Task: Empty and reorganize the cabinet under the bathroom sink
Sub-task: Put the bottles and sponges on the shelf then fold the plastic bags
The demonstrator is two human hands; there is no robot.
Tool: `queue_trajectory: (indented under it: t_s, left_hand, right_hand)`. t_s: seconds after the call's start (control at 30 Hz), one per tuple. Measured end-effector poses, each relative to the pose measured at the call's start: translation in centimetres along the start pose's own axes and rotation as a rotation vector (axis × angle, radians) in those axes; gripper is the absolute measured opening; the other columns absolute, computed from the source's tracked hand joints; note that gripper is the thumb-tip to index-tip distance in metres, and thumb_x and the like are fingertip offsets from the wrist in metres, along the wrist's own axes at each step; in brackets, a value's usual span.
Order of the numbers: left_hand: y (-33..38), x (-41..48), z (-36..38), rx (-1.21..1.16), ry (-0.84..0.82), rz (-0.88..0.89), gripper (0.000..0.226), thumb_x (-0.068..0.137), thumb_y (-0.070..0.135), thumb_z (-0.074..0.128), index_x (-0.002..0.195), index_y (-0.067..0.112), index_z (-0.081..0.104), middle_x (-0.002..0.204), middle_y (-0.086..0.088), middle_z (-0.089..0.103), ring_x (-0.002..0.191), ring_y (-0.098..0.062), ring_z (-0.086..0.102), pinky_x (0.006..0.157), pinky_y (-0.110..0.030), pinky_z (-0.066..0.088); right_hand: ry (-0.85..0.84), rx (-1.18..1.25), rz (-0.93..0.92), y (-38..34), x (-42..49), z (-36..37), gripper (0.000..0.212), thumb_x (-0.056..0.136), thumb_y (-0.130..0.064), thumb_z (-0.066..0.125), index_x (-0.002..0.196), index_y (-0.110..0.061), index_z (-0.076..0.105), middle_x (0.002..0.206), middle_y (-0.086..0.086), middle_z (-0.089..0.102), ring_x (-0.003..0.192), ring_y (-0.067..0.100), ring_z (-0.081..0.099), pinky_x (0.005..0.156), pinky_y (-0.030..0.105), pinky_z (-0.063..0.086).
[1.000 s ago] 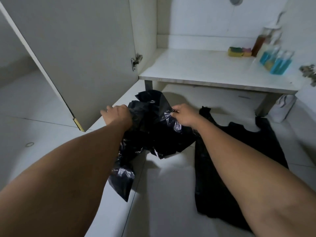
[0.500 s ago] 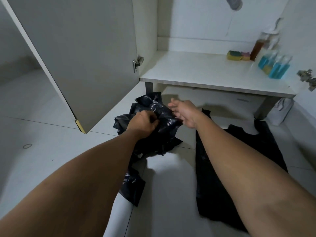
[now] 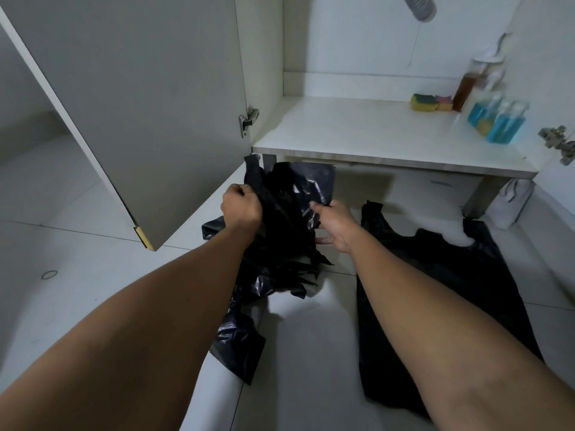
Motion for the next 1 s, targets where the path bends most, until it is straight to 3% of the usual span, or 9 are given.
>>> queue_trajectory:
  t_s: [0.13,0.27,0.37,0.47,0.6,0.7,0.8,0.9,1.0]
  left_hand:
    - [0.1,-0.4,-0.4,0.026,0.100,0.013,0.031,0.095,0.024,0.043,0.116,0.007,0.057,0.116,-0.012,0.061,0.108,-0.030,0.056,0.082,-0.033,0.038]
    - [3.6,-2.2,-0.7,0.100,0.181,0.592,0.051,0.095,0.039,0.041,0.141,0.017,0.042,0.139,-0.007,0.047,0.129,-0.023,0.042,0.103,-0.037,0.031]
    - [5.9,-3.3,1.3,0.382,-0.059,0.893,0.059,0.090,0.061,0.040,0.131,0.021,0.051,0.124,-0.004,0.060,0.115,-0.024,0.056,0.098,-0.035,0.037]
    - [6.1,-2.6,2.9,0.632,-0.145,0.609,0.067,0.081,0.076,0.040,0.125,0.027,0.052,0.108,-0.004,0.069,0.105,-0.029,0.062,0.096,-0.043,0.041]
    - [5.4,-1.4,3.1,0.663,-0.182,0.327,0.044,0.076,0.058,0.061,0.111,0.032,0.067,0.108,-0.003,0.068,0.107,-0.029,0.061,0.100,-0.045,0.038]
    - [5.7,-1.0,2.3,0.399,-0.115,0.244,0.033,0.070,0.056,0.062,0.090,0.031,0.069,0.093,0.004,0.070,0.098,-0.025,0.065,0.098,-0.043,0.046]
    - [6.8,-0.6,2.1,0.050,-0.100,0.178,0.019,0.074,0.047,0.065,0.073,0.029,0.060,0.078,0.007,0.066,0.087,-0.023,0.067,0.086,-0.037,0.055]
    - [8.0,0.4,1.8,-0.092,-0.066,0.135,0.017,0.078,0.036,0.066,0.071,0.023,0.058,0.079,-0.001,0.068,0.086,-0.025,0.067,0.076,-0.030,0.054]
    - [9.2,0.9,2.3,-0.187,-0.088,0.107,0.012,0.072,0.033,0.064,0.078,0.022,0.061,0.081,-0.004,0.069,0.081,-0.029,0.069,0.076,-0.040,0.059]
  right_hand:
    - [0.105,-0.063,-0.105,-1.3,0.3,-0.7,0.017,0.100,-0.032,0.049,0.112,-0.022,0.057,0.119,0.009,0.062,0.110,0.028,0.058,0.092,0.048,0.051]
    - [0.035,-0.239,-0.207,-2.6,0.7,0.5,0.015,0.101,-0.025,0.047,0.110,-0.020,0.057,0.101,0.007,0.065,0.085,0.021,0.060,0.070,0.032,0.048]
    - [0.002,-0.337,-0.290,-3.2,0.5,1.1,0.016,0.098,-0.017,0.052,0.107,-0.017,0.064,0.091,0.005,0.069,0.073,0.018,0.063,0.060,0.026,0.047]
    - [-0.026,-0.428,-0.304,-3.4,0.4,1.3,0.016,0.094,-0.010,0.052,0.097,-0.017,0.066,0.082,0.007,0.068,0.070,0.021,0.065,0.060,0.030,0.050]
    - [-0.110,-0.434,-0.331,-2.8,0.3,1.1,0.018,0.095,-0.007,0.053,0.099,-0.016,0.068,0.088,0.008,0.070,0.074,0.018,0.064,0.068,0.029,0.051]
    - [-0.131,-0.540,-0.307,-1.3,0.6,0.0,0.003,0.085,-0.017,0.069,0.083,-0.017,0.067,0.082,0.006,0.070,0.073,0.018,0.066,0.067,0.028,0.051]
    - [-0.072,-0.702,-0.190,1.2,1.6,-2.1,0.016,0.083,-0.019,0.066,0.069,-0.012,0.060,0.071,0.003,0.062,0.068,0.019,0.059,0.066,0.029,0.044]
    - [0.113,-0.756,-0.122,1.1,1.9,-5.0,0.014,0.091,-0.012,0.055,0.086,-0.002,0.063,0.078,0.010,0.061,0.074,0.027,0.058,0.066,0.029,0.042]
    - [0.369,-0.498,-0.184,-3.0,2.3,-8.8,0.020,0.094,-0.015,0.049,0.101,-0.007,0.066,0.096,0.013,0.065,0.088,0.029,0.062,0.074,0.034,0.049]
Point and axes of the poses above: each hand's wrist, its own x-axis towards the middle knuckle, its own z-axis out of the palm, y = z × x, the point moved 5 cm from there along x, towards the middle knuckle
